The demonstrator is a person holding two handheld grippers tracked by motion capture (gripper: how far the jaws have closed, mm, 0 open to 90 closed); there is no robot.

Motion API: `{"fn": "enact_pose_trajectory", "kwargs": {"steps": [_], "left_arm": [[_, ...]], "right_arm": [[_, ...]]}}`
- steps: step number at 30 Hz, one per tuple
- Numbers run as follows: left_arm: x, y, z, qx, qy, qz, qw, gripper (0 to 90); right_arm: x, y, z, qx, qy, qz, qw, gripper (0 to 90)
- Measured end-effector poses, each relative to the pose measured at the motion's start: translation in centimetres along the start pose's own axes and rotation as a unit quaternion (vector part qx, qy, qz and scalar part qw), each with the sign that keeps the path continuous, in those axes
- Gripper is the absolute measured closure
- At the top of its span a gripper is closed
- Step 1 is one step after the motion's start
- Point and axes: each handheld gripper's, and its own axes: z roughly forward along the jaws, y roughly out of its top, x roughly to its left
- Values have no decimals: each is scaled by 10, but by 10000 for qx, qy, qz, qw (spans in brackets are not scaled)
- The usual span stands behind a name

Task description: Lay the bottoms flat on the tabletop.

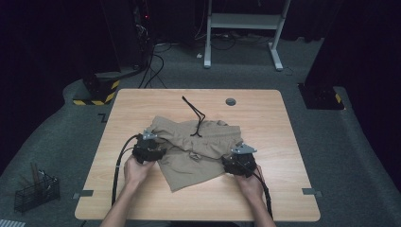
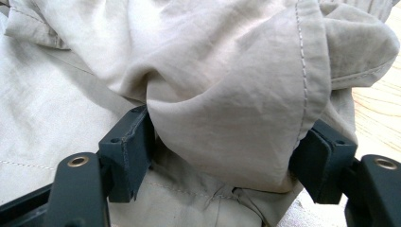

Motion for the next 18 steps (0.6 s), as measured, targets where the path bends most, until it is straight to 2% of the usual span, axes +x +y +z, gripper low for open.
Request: {"fn": "enact_pose_trajectory", "kwargs": {"steps": [2,4,8,10,12,13,14,15,16,18], "left_arm": [[-4,-1,-7,-140,-110,58,9998,336],[-7,0,-11,-263,-165,48,9995,321],[-11,2,-5,-184,-282,7,9994,351],[-18,-1,11,131,-179,79,9997,356],[-21,-3,16,184,-148,91,9997,355],[-27,-8,20,232,-22,207,9995,350],[-27,-8,20,232,-22,207,9995,344],[-31,-12,21,219,116,325,9992,339],[-32,-14,19,198,112,303,9993,336],[-29,-20,15,185,25,92,9998,335]], "right_arm": [[0,0,0,0,0,2,10000,286],[0,0,0,0,0,1,10000,287],[0,0,0,4,18,14,10000,302],[0,-1,-2,-37,25,41,10000,387],[0,-2,-3,-52,21,37,10000,422],[0,-3,-4,-65,15,27,10000,436],[0,-3,-4,-65,15,27,10000,436],[2,-4,-5,-81,23,6,10000,485],[2,-5,-6,-89,33,-21,10000,496],[6,-9,-10,-98,76,-62,9999,506]]}}
